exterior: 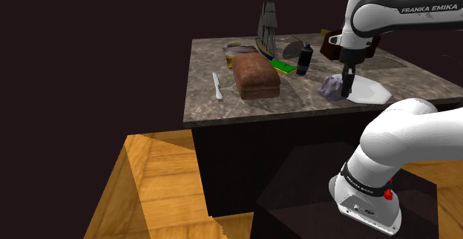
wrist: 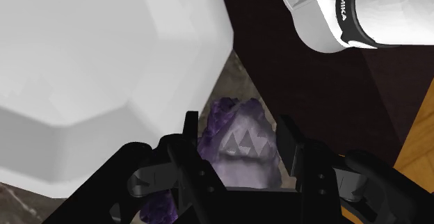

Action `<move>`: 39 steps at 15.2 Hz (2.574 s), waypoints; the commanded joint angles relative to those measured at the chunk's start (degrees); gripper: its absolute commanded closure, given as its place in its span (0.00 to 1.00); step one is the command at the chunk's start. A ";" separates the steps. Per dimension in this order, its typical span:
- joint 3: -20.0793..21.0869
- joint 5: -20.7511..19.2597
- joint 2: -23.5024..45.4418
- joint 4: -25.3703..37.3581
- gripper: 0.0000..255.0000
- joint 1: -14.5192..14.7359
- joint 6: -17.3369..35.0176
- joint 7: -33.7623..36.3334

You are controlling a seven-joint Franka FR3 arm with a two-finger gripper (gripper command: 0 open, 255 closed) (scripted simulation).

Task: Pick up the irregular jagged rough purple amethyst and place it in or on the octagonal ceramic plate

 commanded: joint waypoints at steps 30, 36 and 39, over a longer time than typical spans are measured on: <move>-11.46 -8.46 6.44 22.52 1.00 -1.03 -11.34 -16.51; -13.20 -9.94 5.73 17.92 1.00 -1.51 -7.38 -15.76; -14.16 -10.74 5.56 15.75 1.00 -1.75 -5.33 -15.41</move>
